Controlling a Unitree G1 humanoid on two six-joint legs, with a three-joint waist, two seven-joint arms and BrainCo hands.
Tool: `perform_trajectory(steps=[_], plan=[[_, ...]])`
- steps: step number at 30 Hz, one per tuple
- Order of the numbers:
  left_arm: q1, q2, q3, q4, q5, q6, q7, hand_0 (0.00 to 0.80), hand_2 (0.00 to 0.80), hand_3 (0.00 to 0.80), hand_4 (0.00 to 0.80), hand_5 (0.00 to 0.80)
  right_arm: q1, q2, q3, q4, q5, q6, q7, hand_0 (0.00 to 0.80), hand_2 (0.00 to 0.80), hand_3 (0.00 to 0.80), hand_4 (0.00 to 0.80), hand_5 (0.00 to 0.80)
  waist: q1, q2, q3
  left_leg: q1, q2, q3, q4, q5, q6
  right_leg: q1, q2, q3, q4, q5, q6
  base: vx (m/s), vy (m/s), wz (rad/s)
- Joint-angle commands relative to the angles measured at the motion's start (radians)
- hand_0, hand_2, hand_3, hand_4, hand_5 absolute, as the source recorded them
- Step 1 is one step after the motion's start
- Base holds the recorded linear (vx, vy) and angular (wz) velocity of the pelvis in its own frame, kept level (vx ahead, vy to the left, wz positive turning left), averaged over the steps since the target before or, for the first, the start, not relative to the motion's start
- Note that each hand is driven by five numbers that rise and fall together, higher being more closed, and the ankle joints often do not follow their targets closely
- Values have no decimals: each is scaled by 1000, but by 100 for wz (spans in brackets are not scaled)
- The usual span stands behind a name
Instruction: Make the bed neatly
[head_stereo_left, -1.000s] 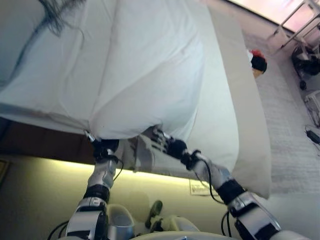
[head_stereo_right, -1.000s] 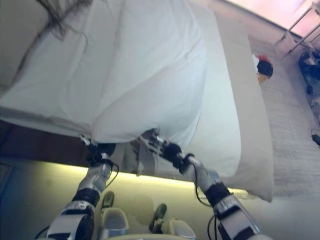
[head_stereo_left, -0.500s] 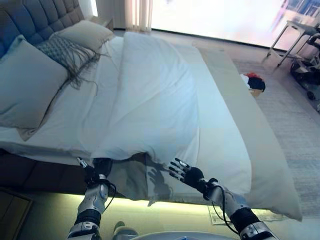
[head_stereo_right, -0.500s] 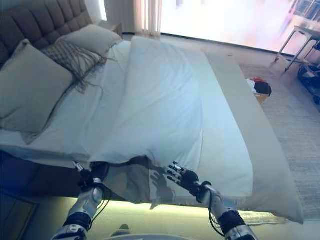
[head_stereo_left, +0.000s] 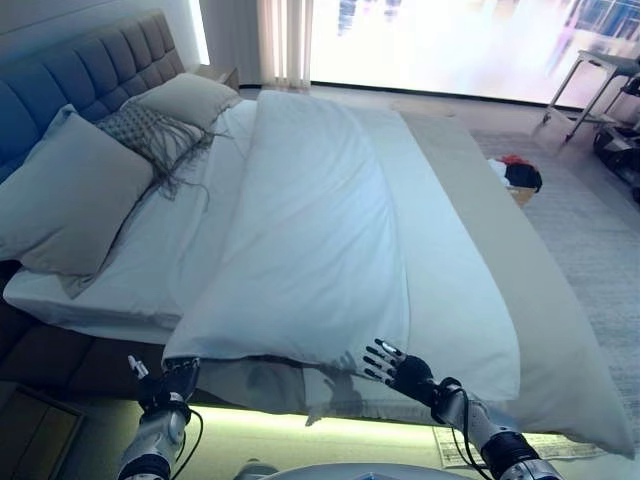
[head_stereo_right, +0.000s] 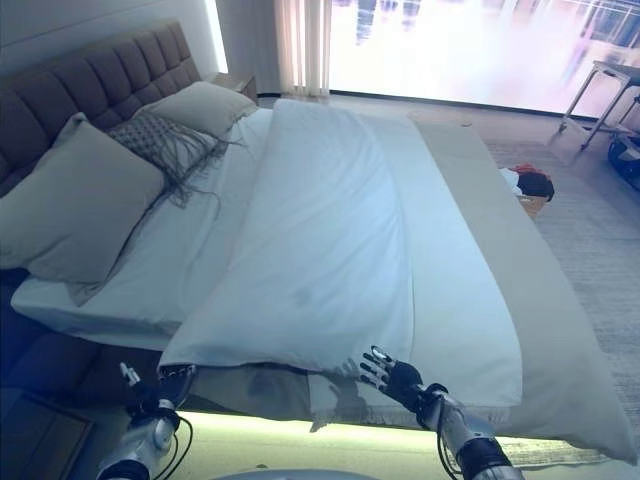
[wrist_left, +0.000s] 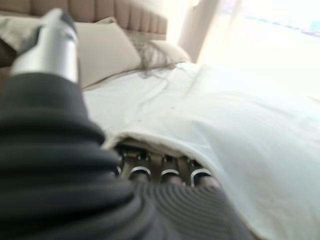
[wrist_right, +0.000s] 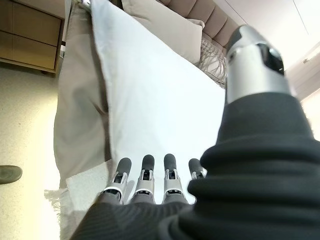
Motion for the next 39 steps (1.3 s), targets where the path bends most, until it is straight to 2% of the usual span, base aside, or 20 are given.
perform_trajectory(steps=[1,9,15,19,23,29,36,39], plan=[[31,224,170,90,-80,-73,-44,0,0,0,0,0,-10,-23,-70,17,28,-32,26,0,0,0,0,0,97,1,-8,-34,-59,-14,8,-34,53,7,-129,-24,66,-41,68,-10,44,7],[93,338,305,128,-179,-127,-12,0,0,0,0,0,-6,-45,-99,51,45,-43,41,0,0,0,0,0,136,4,-8,-43,-62,-44,12,-41,49,15,-131,-49,61,-47,67,-6,56,2],[106,415,351,182,-158,-117,5,0,0,0,0,0,-13,-59,-98,79,64,-58,50,0,0,0,0,0,158,8,-5,-57,-68,-69,14,-41,48,11,-136,-68,64,-50,69,-19,57,7],[126,428,371,211,-157,-91,19,0,0,0,0,0,-19,-62,-97,91,65,-59,47,0,0,0,0,0,169,11,1,-68,-72,-84,16,-40,50,0,-140,-72,73,-54,68,-23,65,5],[122,424,353,230,-93,-59,22,0,0,0,0,0,-13,-50,-82,87,70,-67,45,0,0,0,0,0,173,2,13,-77,-72,-90,19,-39,50,-8,-141,-75,81,-56,68,-17,20,-2],[94,401,284,297,110,-31,33,0,0,0,0,0,-19,-23,-46,83,96,-89,41,0,0,0,0,0,171,-33,39,-101,-65,-77,31,-43,51,-36,-138,-69,87,-51,69,-45,-27,6],[89,339,216,330,179,-35,54,0,0,0,0,0,-34,-4,-40,84,119,-99,39,0,0,0,0,0,174,-67,83,-132,-50,-63,42,-44,52,-67,-126,-57,87,-35,71,-71,-64,12],[103,306,182,338,350,-50,43,0,0,0,0,0,-45,3,-38,84,134,-108,33,0,0,0,0,0,176,-78,108,-144,-45,-63,38,-42,52,-84,-118,-50,82,-25,70,-101,-66,25]])
